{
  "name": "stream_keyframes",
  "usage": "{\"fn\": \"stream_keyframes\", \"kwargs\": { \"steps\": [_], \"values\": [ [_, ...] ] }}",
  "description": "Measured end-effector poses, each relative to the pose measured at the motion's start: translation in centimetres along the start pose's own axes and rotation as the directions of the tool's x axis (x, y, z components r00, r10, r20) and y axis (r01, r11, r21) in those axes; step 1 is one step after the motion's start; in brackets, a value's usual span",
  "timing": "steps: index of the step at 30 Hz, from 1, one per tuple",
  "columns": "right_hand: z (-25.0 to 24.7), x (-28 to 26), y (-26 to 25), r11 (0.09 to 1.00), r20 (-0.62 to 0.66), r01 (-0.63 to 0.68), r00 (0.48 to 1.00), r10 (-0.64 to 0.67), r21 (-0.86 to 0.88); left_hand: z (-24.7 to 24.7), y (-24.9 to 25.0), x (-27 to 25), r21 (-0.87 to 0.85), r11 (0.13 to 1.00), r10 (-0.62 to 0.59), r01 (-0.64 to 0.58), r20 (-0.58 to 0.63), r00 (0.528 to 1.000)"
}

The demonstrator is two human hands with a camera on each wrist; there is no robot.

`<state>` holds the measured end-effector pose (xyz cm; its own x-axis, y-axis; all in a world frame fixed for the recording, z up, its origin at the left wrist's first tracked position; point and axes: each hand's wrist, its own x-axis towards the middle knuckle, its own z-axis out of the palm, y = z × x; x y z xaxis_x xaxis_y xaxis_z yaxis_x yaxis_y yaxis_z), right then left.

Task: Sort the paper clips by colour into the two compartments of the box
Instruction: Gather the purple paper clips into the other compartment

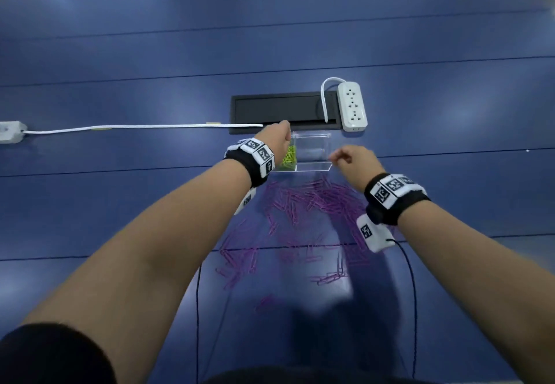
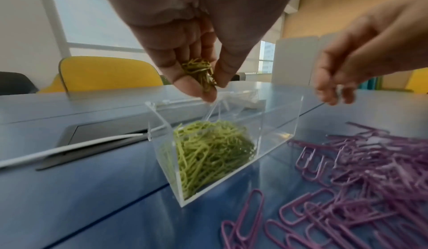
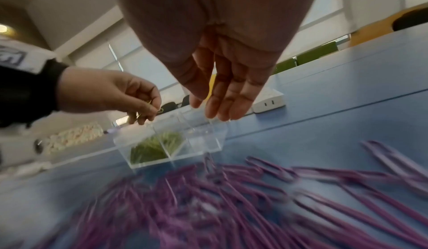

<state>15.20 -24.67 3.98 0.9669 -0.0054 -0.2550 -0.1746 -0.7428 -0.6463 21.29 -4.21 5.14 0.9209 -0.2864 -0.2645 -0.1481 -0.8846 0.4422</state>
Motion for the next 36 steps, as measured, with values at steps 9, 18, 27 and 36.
{"fn": "stream_keyframes", "kwargs": {
  "steps": [9,18,27,36],
  "values": [
    [1.9,-3.7,5.3,0.928,0.225,0.049,0.974,0.038,-0.369,4.5,0.0,-3.3,0.067,0.970,0.241,-0.232,-0.184,0.953],
    [4.7,-4.3,4.5,0.902,0.211,0.110,0.977,-0.022,-0.418,10.6,1.1,-7.1,0.074,0.986,0.133,-0.151,0.208,0.969],
    [5.0,-5.5,4.4,0.900,0.211,0.127,0.977,-0.040,-0.417,11.7,2.5,-6.1,0.229,0.960,0.136,-0.160,0.117,0.984],
    [2.6,-4.8,3.3,0.935,0.242,0.121,0.969,-0.039,-0.334,11.2,1.9,-6.4,0.273,0.956,0.073,-0.103,0.119,0.990]
  ]
}}
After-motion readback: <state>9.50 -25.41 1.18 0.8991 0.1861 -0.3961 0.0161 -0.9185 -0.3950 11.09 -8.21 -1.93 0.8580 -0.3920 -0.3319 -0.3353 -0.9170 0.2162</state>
